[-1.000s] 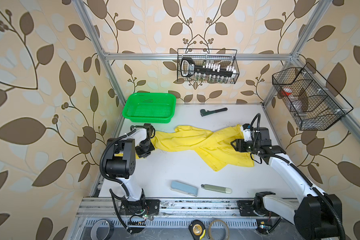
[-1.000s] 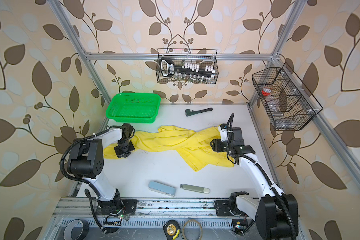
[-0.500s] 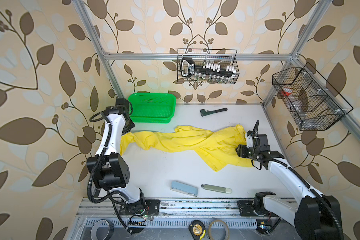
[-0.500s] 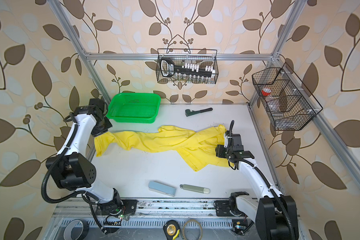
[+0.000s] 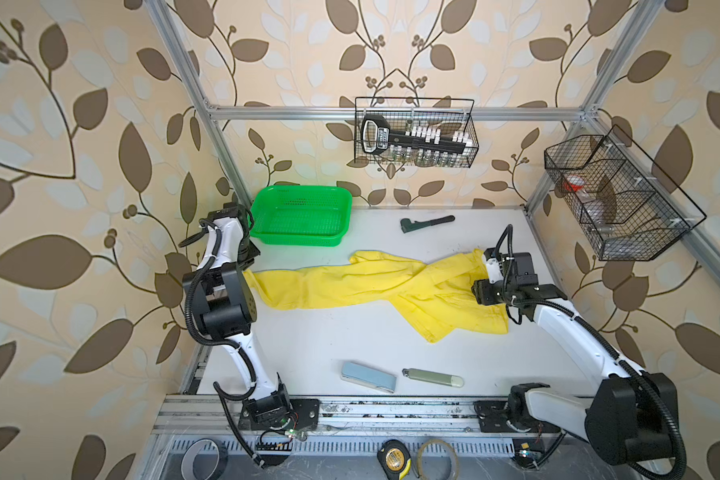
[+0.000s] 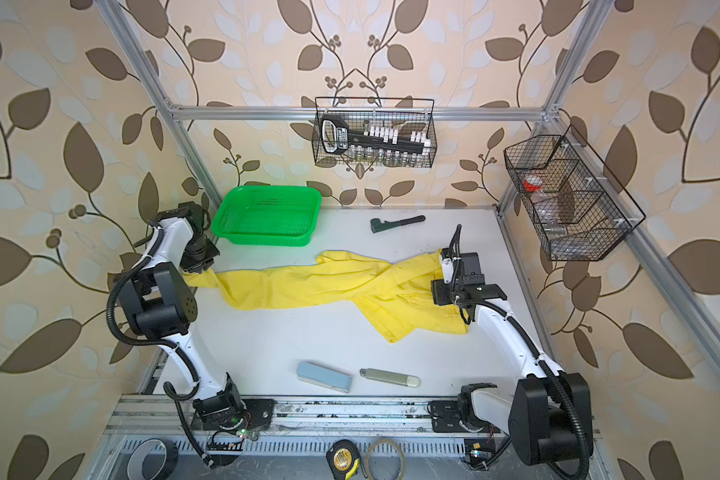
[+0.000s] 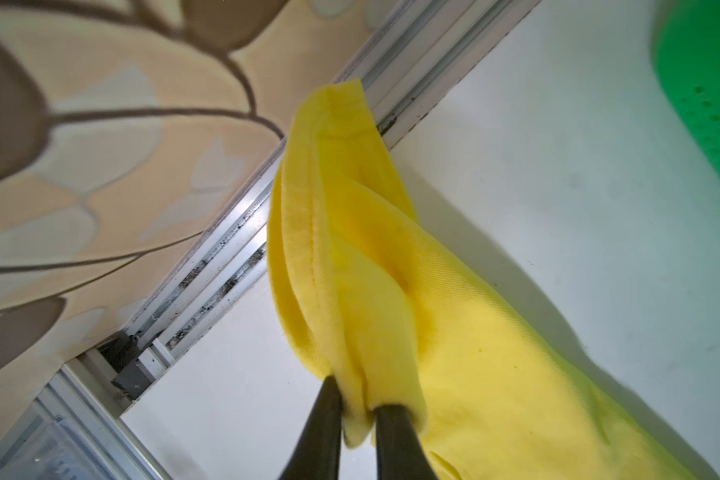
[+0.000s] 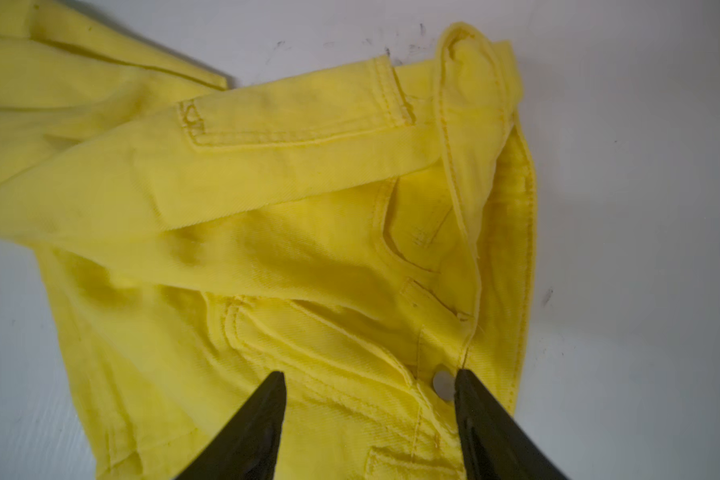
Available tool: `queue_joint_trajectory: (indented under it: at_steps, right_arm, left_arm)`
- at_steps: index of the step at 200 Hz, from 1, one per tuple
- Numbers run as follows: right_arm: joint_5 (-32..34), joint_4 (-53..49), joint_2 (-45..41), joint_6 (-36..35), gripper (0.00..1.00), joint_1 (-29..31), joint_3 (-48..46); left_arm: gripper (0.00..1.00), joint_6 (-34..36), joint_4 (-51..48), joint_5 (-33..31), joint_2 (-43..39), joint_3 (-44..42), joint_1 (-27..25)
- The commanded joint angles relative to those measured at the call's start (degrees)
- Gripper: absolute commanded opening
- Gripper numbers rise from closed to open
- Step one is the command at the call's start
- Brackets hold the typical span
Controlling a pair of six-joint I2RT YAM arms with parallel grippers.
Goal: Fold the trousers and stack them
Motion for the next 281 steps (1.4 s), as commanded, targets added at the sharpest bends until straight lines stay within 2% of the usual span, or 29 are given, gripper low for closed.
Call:
queue_joint_trajectory:
  at_steps: [1,16,30,53,62,74,88,117,157,169,185,204,221,240,250,281]
  right_arm:
    - [-4.19,-9.49,-2.79,-14.69,0.66,1.77,1.9]
    - [-7.19,-15.32,-4.06,-20.66,0.7,3.74,2.62]
    - [-5.58,-19.66,-5.47,-25.08,0.71,7.19,1.74]
    - [-0.94,-22.99,-6.9,-27.91,0.72,9.72,-1.53]
    - [0.69,-22.55,-7.48,-28.44,0.72,9.8,-3.17]
    - [3.53,-20.97,-7.53,-28.71,0.78,9.86,-5.42]
    - [5.99,-16.51,-7.22,-28.42,0.79,9.83,-7.75]
    - [6.15,-10.43,-2.63,-27.73,0.78,10.03,-8.9]
    - [10.93,-0.78,1.14,-27.05,0.77,10.73,-13.66]
    - [11.79,0.21,2.29,-26.84,0.73,10.99,-13.38]
    - [11.87,1.16,3.76,-26.6,0.61,11.24,-13.43]
    - [13.13,1.34,4.22,-24.63,0.35,11.42,-13.09]
    - [11.3,0.61,2.24,-23.07,0.21,10.98,-11.9]
    - [5.42,-0.85,-0.29,-19.57,0.12,8.69,-10.62]
    - [2.92,-1.44,-1.6,-18.25,0.08,7.8,-9.97]
    - [-0.87,-2.9,-3.21,-17.47,0.07,5.95,-8.34]
  left_arm:
    - [0.29,0.4,-1.19,4.34,-4.44,0.71,-2.16]
    - [0.41,0.78,-2.13,5.96,-6.81,-0.39,-4.7]
    - [0.53,1.24,-2.66,7.52,-9.64,-2.13,-7.73]
    - [0.62,-0.1,-3.31,11.57,-14.09,-5.59,-13.17]
    - [0.63,-1.57,-2.93,13.6,-15.69,-7.07,-15.77]
    - [0.66,-3.15,-1.44,16.01,-17.63,-9.44,-19.42]
    - [0.66,-5.79,-0.74,18.84,-18.85,-10.85,-22.57]
    - [0.68,-11.96,3.98,25.92,-20.76,-13.95,-29.51]
    - [0.69,-18.44,9.39,28.96,-20.56,-18.15,-40.32]
    - [0.69,-19.69,10.22,29.26,-19.68,-18.58,-43.27]
    - [0.69,-21.85,12.66,30.28,-18.67,-19.56,-46.36]
    - [0.69,-23.17,13.74,30.46,-16.62,-19.61,-49.56]
    - [0.69,-25.25,15.89,30.96,-15.26,-19.74,-52.08]
    - [0.69,-27.54,18.89,31.4,-13.2,-20.03,-55.24]
    - [0.69,-31.03,20.81,31.85,-11.67,-19.73,-57.26]
    - [0.69,-36.37,22.93,31.05,-5.56,-16.9,-62.74]
